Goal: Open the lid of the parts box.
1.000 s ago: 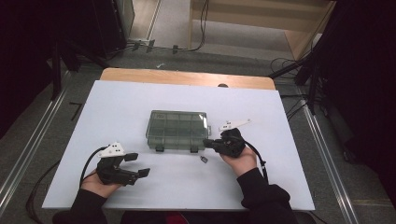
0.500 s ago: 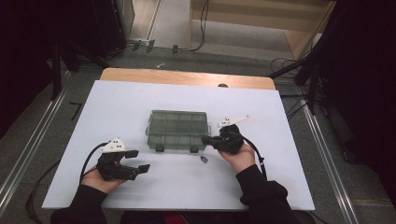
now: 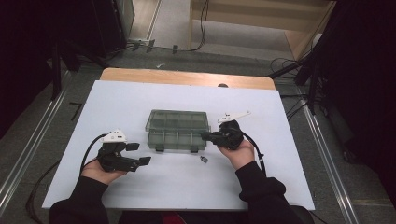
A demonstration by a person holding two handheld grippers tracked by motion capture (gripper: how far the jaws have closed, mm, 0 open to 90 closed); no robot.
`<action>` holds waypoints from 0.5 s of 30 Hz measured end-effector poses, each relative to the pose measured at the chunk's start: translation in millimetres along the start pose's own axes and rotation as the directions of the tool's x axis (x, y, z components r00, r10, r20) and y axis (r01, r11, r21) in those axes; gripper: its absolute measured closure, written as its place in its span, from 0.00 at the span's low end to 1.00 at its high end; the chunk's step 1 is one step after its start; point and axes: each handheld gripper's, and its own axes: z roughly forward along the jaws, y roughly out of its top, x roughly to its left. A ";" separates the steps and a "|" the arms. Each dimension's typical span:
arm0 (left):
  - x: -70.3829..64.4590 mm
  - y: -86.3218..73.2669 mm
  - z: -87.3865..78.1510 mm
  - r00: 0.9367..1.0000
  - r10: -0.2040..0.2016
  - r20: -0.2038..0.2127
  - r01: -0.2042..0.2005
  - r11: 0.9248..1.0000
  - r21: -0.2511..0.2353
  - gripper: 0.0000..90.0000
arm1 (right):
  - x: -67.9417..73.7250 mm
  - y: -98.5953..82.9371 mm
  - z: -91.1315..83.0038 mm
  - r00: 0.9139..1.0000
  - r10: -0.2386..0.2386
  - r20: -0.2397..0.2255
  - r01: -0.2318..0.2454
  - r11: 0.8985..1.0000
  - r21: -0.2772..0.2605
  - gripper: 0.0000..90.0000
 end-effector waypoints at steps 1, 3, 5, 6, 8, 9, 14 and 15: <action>0.8 1.3 0.2 1.000 -0.001 -0.004 0.001 1.000 -0.002 0.26 | -0.1 0.9 -0.4 1.000 0.000 -0.001 0.000 1.000 -0.005 0.98; 2.5 4.1 0.2 1.000 -0.002 -0.002 0.002 1.000 0.001 0.26 | -0.5 2.2 -1.2 1.000 0.001 -0.001 -0.001 1.000 -0.009 0.98; 4.3 6.9 0.4 1.000 -0.007 -0.007 0.007 1.000 0.006 0.26 | -0.6 2.7 -1.4 1.000 0.001 -0.002 -0.001 1.000 -0.011 0.98; 5.1 8.3 0.7 1.000 -0.010 -0.005 0.010 1.000 0.002 0.26 | -0.9 3.2 -1.5 1.000 0.004 -0.004 -0.004 1.000 -0.012 0.98; 7.0 11.4 0.6 1.000 -0.013 -0.001 0.013 1.000 0.006 0.26 | -2.0 4.8 -1.3 1.000 0.003 -0.003 -0.003 1.000 -0.011 0.98; 7.7 12.8 1.0 1.000 -0.013 -0.001 0.013 1.000 0.003 0.26 | -2.0 4.8 -1.3 1.000 0.003 -0.003 -0.003 1.000 -0.011 0.98; 13.8 18.8 3.1 1.000 -0.014 0.017 0.014 1.000 -0.011 0.26 | -2.0 7.7 -2.4 1.000 -0.009 0.002 0.009 1.000 -0.021 0.98; 15.6 20.2 4.1 1.000 -0.019 0.022 0.019 1.000 -0.013 0.26 | -2.0 7.7 -2.4 1.000 -0.009 0.002 0.009 1.000 -0.021 0.98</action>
